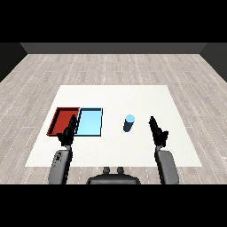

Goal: Pick the blue can and put it in the blue box

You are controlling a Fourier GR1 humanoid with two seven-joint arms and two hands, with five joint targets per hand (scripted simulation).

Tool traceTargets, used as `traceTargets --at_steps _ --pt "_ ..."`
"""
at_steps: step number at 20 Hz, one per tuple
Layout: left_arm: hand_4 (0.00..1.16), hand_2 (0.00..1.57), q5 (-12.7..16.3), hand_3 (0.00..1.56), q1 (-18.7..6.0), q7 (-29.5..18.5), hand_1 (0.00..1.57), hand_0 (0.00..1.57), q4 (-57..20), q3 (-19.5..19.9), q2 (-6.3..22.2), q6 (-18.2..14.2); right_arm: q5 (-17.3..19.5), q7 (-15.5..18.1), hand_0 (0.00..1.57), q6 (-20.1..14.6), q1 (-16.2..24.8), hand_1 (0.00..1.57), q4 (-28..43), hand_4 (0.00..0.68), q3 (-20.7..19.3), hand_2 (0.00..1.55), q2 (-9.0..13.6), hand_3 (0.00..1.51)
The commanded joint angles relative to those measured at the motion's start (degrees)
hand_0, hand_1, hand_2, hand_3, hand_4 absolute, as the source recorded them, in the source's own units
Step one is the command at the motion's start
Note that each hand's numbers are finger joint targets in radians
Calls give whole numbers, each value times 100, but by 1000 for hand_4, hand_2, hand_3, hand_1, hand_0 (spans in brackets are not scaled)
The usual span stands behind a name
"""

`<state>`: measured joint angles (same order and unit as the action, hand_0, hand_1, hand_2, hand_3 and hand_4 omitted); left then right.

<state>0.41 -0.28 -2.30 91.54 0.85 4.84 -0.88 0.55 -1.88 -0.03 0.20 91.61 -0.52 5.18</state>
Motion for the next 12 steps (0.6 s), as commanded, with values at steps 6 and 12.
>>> traceTargets --at_steps 6,12 --pt "0 0 -43 0 45 321 0 0 225 22 73 128 -261 569 0 302 -1453 0 -1625 0 -811 0 416 0" --pt "0 0 592 0 106 -1606 0 0 638 216 -118 627 -1380 1491 0 1437 -1405 0 -1377 0 -1074 0 461 0"
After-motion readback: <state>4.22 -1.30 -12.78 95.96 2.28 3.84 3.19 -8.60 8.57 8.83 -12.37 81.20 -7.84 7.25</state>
